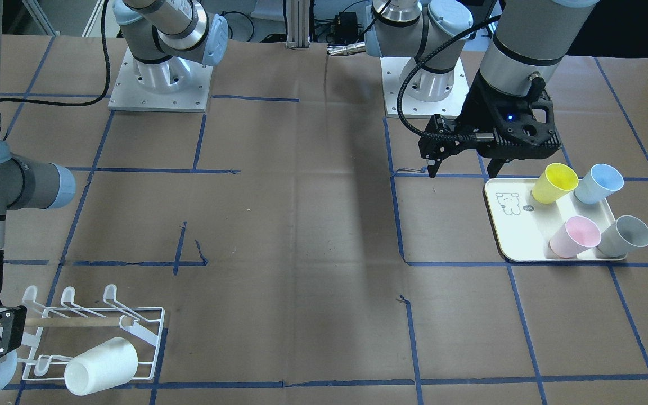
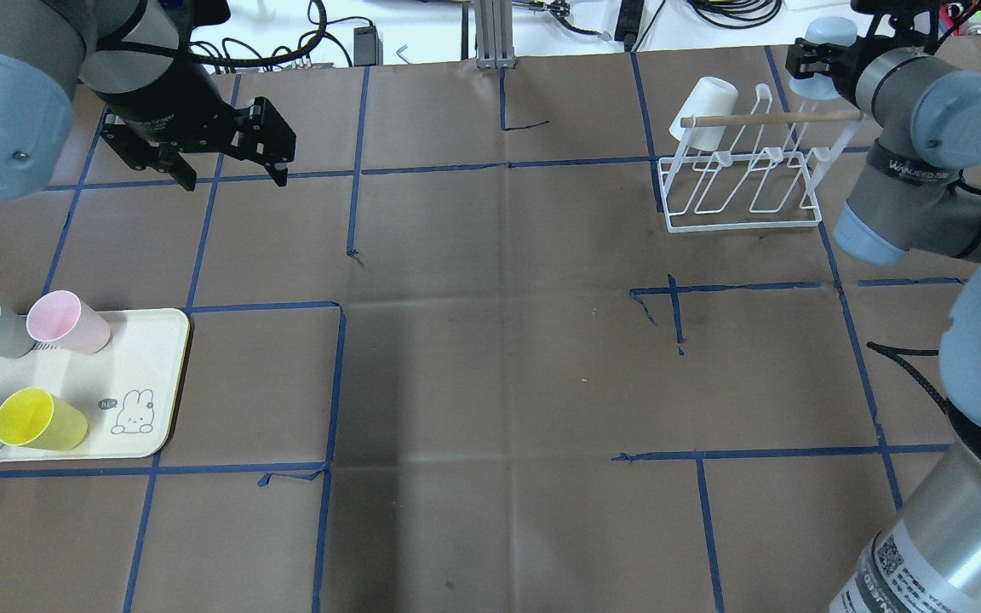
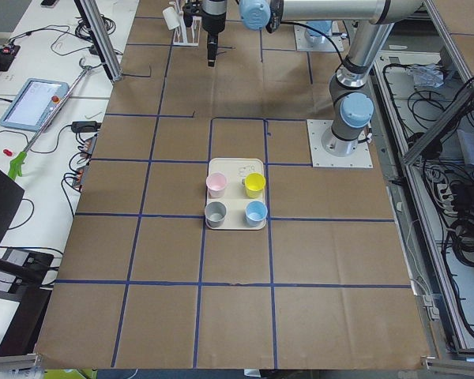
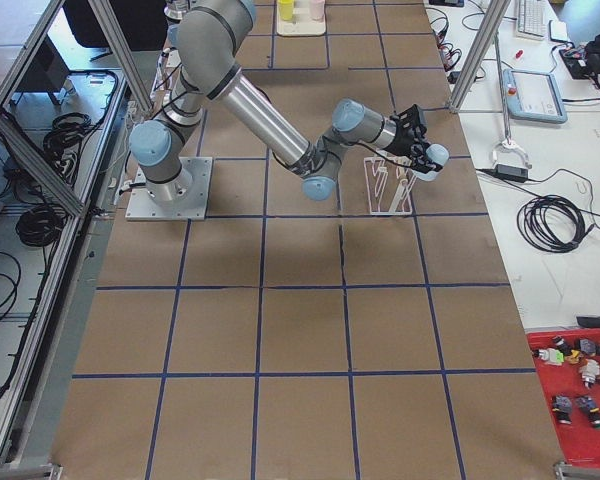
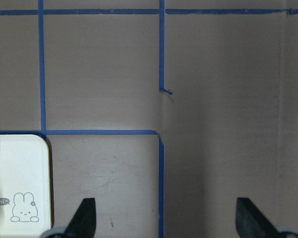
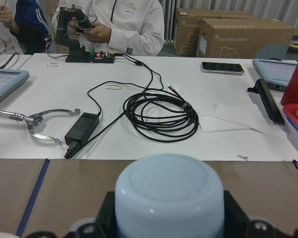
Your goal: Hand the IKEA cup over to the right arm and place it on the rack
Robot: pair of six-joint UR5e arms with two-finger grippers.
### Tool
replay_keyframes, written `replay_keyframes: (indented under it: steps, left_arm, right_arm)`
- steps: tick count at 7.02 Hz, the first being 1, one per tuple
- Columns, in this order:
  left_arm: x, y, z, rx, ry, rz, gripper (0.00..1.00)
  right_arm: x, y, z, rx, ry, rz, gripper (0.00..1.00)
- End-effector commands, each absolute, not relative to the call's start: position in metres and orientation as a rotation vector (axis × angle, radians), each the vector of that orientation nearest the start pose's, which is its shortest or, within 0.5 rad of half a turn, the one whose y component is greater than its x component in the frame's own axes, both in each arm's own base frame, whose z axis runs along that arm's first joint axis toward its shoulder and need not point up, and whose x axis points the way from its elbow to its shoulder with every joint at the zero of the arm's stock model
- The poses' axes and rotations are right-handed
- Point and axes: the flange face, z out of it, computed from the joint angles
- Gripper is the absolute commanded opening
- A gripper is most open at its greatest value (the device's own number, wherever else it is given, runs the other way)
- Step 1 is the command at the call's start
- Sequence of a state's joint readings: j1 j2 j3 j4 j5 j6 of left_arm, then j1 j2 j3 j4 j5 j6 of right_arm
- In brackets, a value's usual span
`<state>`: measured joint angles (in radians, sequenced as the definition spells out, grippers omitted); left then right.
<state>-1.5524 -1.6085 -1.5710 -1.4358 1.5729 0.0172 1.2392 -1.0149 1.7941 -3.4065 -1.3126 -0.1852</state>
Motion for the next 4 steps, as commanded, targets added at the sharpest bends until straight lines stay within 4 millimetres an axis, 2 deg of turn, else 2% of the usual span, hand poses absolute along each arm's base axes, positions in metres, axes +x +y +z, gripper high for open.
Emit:
replay_keyframes:
  steps: [1, 2, 3, 4]
  left_arm:
    - [-0.1236, -0.5192, 0.4819, -0.002, 3.135, -0.149, 0.99]
    - [-0.1236, -0.5193, 0.4819, 0.000, 3.135, -0.149, 0.99]
    - [-0.1236, -0.5193, 0.4819, 0.000, 3.135, -0.149, 0.99]
    - [-0.1235, -0.5191, 0.4811, 0.000, 3.133, -0.147, 0.99]
  right_arm:
    - [-0.0545, -0.6468, 0.2757, 0.004, 2.744, -1.590, 0.12]
    - [-0.0545, -0.6468, 0.2757, 0.000, 2.746, -1.591, 0.38]
    - [-0.0547, -0.6471, 0.2743, 0.025, 2.744, -1.572, 0.99]
    - [-0.0550, -0.6477, 0.2766, 0.031, 2.743, -1.571, 1.00]
